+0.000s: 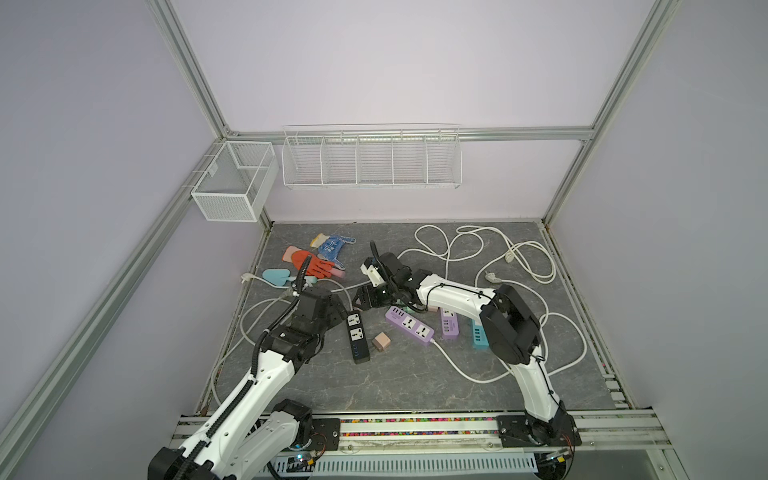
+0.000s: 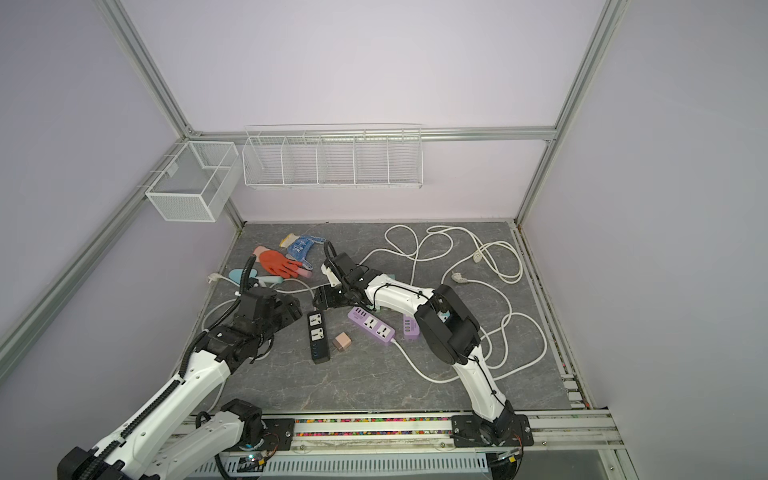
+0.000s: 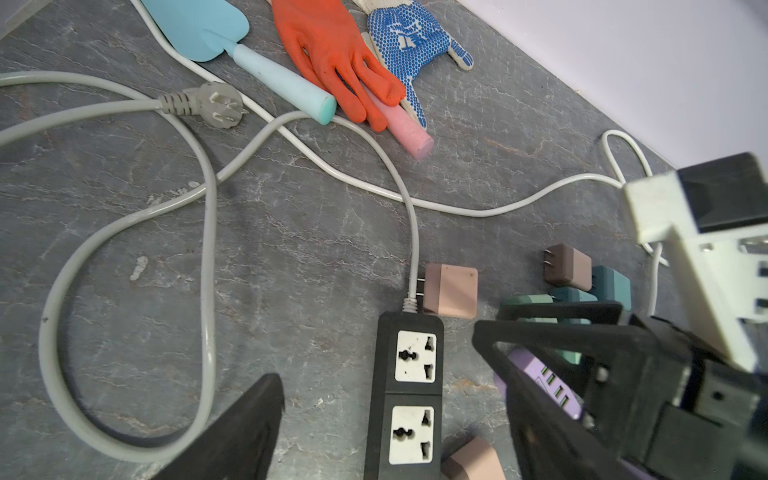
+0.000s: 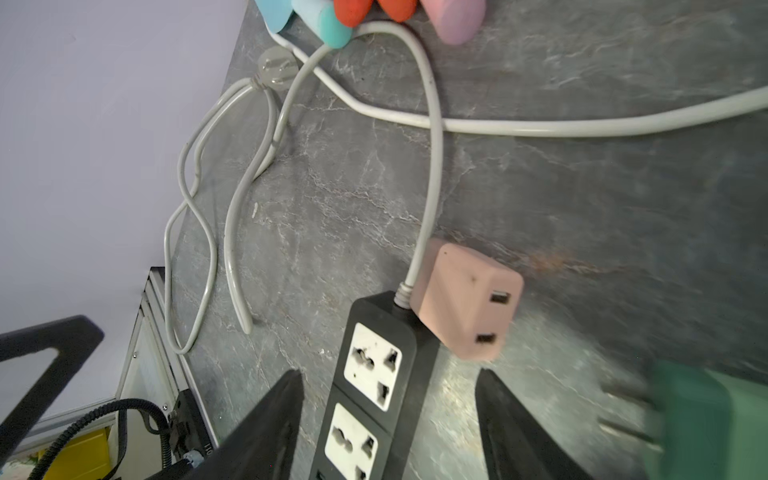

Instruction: Pull the plug off the socket

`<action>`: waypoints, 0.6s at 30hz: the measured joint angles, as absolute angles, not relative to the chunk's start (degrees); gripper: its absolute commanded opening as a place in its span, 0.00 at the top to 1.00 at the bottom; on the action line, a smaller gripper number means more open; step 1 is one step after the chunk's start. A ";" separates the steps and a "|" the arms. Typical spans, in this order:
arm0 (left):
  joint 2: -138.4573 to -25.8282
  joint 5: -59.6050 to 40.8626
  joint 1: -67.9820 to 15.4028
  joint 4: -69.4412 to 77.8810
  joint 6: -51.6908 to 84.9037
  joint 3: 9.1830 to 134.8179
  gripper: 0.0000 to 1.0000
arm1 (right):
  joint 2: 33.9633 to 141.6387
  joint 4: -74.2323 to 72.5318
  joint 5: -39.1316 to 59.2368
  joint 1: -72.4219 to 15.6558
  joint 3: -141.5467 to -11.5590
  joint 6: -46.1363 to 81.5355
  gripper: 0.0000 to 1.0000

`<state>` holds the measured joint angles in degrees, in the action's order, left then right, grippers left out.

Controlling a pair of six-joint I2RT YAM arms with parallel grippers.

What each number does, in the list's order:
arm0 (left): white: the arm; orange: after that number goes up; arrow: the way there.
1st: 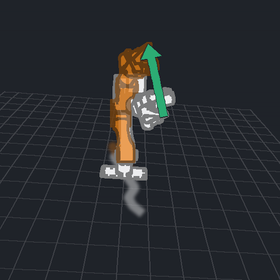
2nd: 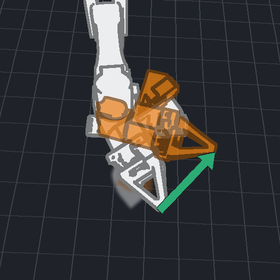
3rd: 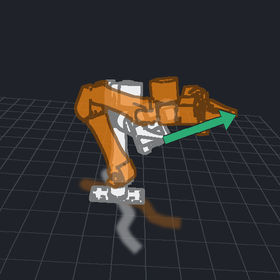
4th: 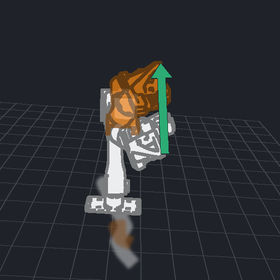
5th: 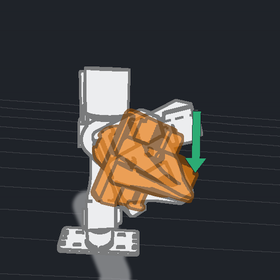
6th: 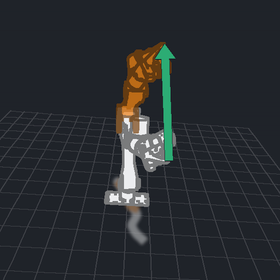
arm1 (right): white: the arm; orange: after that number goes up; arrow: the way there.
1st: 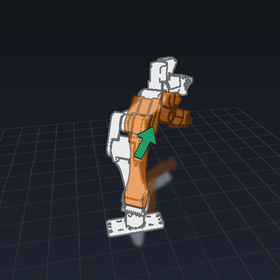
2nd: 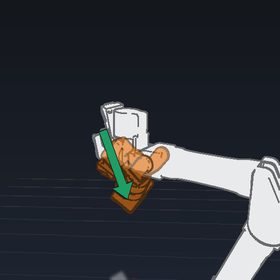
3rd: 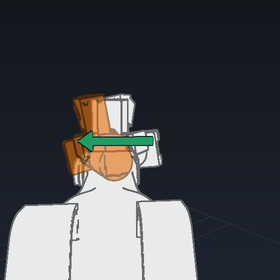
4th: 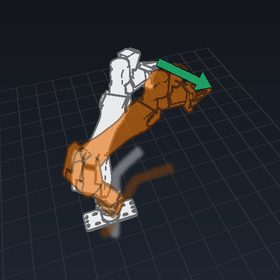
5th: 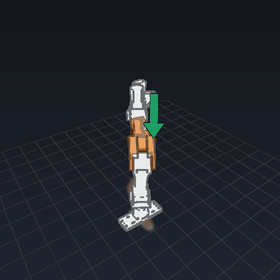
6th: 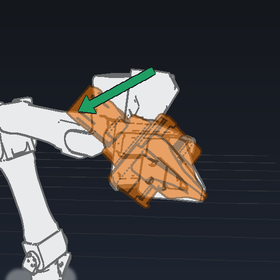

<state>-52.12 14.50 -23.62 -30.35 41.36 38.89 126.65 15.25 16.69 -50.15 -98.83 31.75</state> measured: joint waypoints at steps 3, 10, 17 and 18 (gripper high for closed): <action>-51.42 14.09 -22.70 -30.33 41.56 38.50 0.15 | 129.49 15.20 17.41 -50.52 -102.24 31.81 0.33; -51.16 13.17 -21.74 -30.26 41.93 37.54 0.14 | 132.00 15.27 17.41 -50.26 -103.96 31.90 0.33; -52.45 12.21 -21.45 -29.39 41.95 37.39 0.14 | 132.38 15.70 15.86 -48.86 -103.94 31.24 0.33; -52.66 12.12 -21.30 -29.28 41.95 37.39 0.13 | 132.35 15.66 15.70 -48.66 -103.85 31.16 0.32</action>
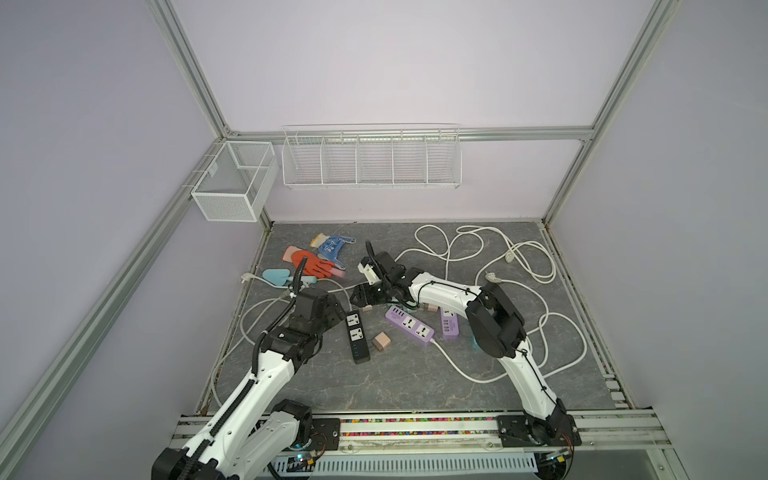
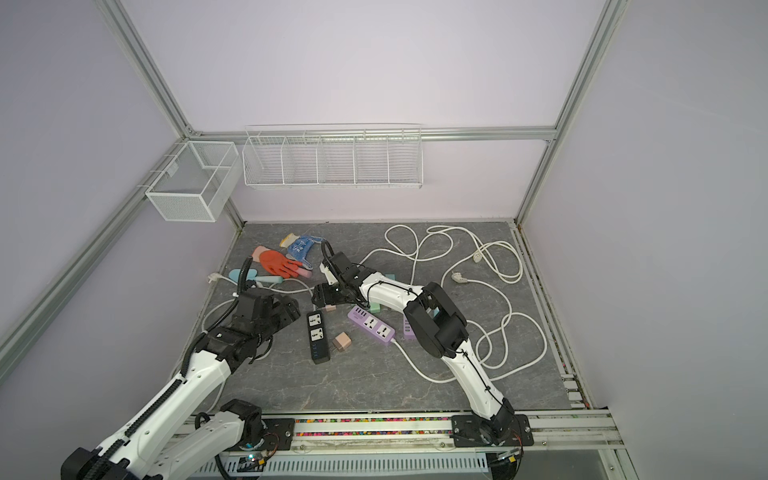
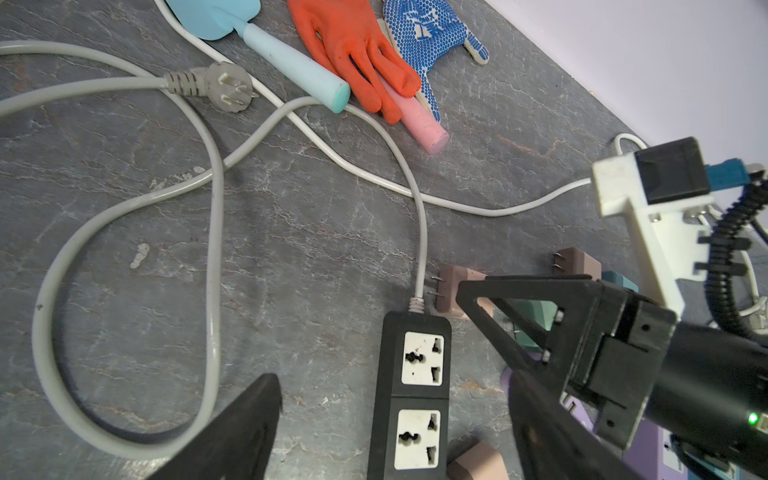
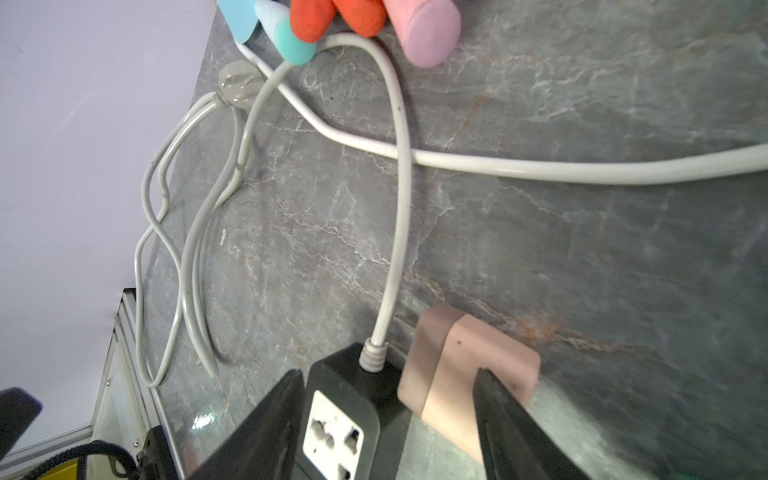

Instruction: Pull the plug off the socket

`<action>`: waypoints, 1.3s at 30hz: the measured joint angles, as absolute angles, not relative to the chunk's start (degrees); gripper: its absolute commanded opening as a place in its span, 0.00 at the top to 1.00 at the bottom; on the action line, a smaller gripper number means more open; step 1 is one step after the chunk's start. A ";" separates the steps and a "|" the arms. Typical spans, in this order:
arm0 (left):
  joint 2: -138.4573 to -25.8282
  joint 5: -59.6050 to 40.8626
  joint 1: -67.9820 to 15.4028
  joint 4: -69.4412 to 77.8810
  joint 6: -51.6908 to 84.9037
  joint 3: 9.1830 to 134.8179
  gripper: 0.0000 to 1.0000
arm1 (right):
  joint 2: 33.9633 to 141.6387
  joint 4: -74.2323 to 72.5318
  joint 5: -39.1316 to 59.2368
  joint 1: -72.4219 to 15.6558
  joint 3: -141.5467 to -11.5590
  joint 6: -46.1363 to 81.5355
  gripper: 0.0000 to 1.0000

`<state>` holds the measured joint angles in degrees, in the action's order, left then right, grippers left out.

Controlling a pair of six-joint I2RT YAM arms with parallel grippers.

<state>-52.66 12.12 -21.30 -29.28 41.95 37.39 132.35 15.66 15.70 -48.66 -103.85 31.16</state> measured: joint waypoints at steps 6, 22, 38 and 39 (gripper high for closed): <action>-53.67 11.03 -18.65 -28.45 41.74 37.39 0.13 | 127.26 17.15 12.91 -47.53 -98.87 29.43 0.26; -57.76 17.12 0.97 -24.25 31.38 39.40 0.00 | 75.57 17.41 -17.61 -27.53 -61.43 20.95 0.05; -74.43 23.40 1.19 23.68 13.50 24.03 0.01 | 80.93 -19.49 -32.91 -5.63 -29.39 5.39 0.11; -75.09 22.00 1.19 26.94 12.71 22.92 0.01 | 82.13 -21.78 -31.05 -4.99 -28.93 4.40 0.11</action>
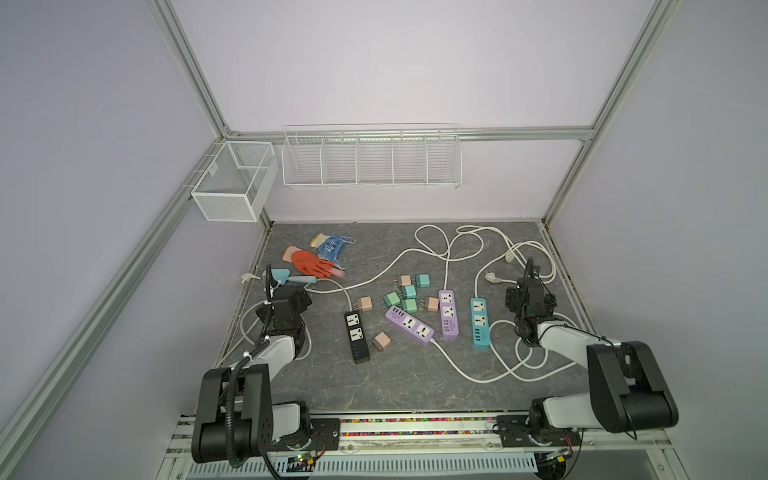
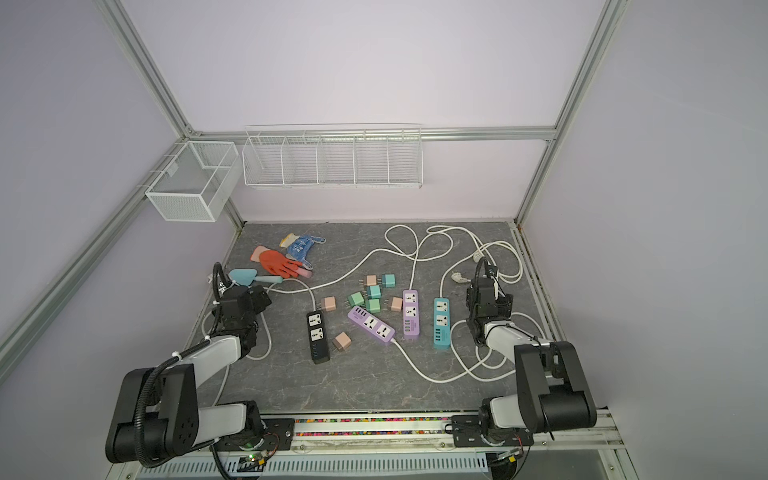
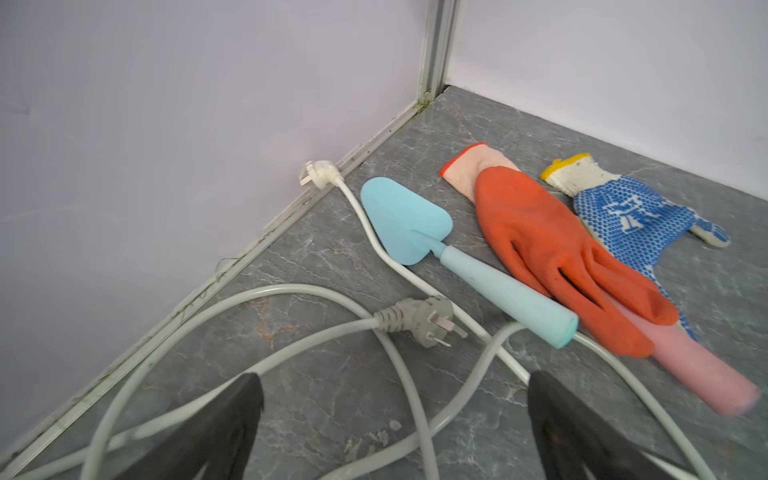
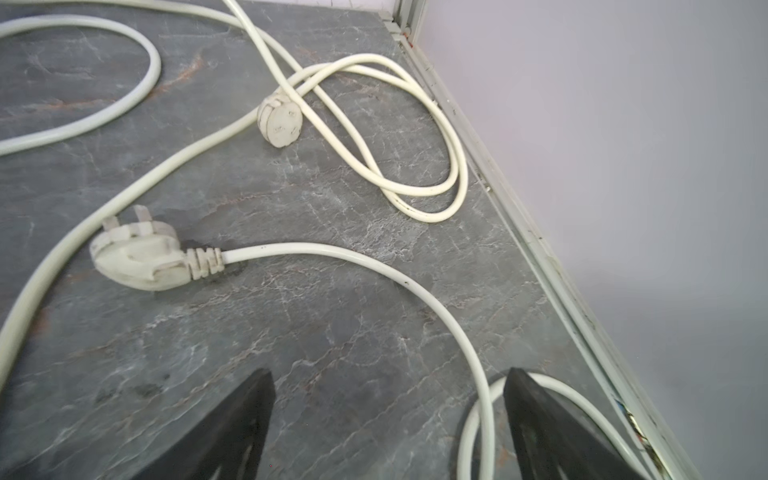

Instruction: Pull the plug off the socket

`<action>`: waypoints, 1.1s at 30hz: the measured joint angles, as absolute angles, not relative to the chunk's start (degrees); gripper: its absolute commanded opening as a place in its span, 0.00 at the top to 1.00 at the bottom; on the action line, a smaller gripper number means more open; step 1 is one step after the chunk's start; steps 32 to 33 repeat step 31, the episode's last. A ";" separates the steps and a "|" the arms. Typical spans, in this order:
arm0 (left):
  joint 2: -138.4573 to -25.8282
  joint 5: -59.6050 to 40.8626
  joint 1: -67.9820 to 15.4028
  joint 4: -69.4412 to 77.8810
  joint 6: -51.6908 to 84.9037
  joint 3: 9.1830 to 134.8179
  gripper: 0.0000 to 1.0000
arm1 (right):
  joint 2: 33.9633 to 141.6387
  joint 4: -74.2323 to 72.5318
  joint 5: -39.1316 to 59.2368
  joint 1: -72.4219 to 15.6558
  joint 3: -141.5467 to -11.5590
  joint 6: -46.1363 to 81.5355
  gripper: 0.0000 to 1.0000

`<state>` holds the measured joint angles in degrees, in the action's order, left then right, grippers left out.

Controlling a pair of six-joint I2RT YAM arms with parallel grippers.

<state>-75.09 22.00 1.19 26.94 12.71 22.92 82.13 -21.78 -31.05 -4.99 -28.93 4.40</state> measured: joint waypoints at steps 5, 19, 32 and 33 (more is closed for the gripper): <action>-81.45 14.04 0.73 38.85 7.75 21.63 0.01 | 84.79 -35.44 -21.91 -3.44 -25.45 1.37 0.11; -88.25 12.16 -2.11 49.04 3.70 21.76 0.01 | 88.40 -48.34 -9.34 -0.25 -21.34 -0.51 0.12; -88.29 12.16 -2.11 50.35 3.29 21.76 0.01 | 88.40 -48.34 -8.64 -0.25 -21.37 -0.51 0.12; -88.29 12.16 -2.11 50.35 3.29 21.76 0.01 | 88.40 -48.34 -8.64 -0.25 -21.37 -0.51 0.12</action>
